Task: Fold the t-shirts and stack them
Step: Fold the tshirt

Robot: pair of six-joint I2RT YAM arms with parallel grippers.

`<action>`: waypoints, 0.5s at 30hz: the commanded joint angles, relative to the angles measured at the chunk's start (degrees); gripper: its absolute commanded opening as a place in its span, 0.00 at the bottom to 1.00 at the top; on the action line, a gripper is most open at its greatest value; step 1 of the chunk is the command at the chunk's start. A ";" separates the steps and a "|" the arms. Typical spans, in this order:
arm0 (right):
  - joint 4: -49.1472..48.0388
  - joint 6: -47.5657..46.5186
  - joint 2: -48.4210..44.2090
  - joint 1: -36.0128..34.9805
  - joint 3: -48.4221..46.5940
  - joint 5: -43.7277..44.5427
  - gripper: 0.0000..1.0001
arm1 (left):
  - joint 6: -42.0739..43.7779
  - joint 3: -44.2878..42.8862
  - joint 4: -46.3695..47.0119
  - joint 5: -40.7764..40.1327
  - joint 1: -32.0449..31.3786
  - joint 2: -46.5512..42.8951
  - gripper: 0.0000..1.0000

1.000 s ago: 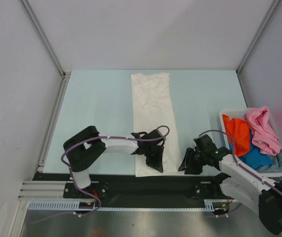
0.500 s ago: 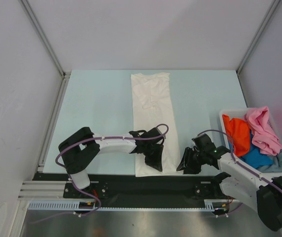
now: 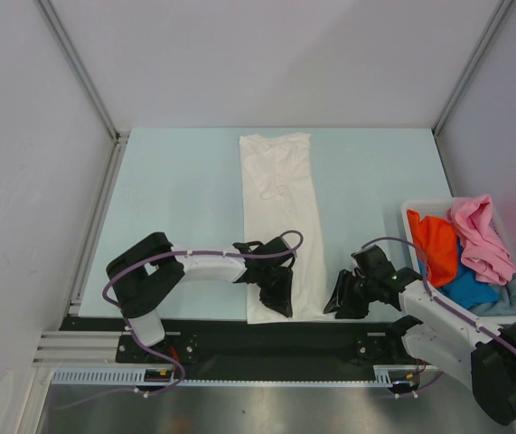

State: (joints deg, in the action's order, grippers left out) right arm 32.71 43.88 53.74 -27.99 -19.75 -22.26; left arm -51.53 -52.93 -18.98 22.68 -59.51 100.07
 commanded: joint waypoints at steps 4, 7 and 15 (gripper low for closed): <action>2.89 -0.99 -0.56 0.30 0.85 4.86 0.48 | 0.64 -0.86 -1.22 -0.79 0.09 -1.54 0.33; 3.41 -0.99 -0.47 0.13 0.50 5.39 0.47 | 1.87 -1.91 -2.98 -1.41 0.09 -3.21 0.40; 5.78 -0.11 -3.11 0.21 -1.25 5.91 0.47 | 6.70 -9.20 -8.00 -2.73 -0.26 -7.43 0.28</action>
State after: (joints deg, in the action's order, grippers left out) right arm 35.16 43.94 51.11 -27.99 -19.75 -19.88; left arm -47.99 -57.41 -25.41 21.12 -59.57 96.44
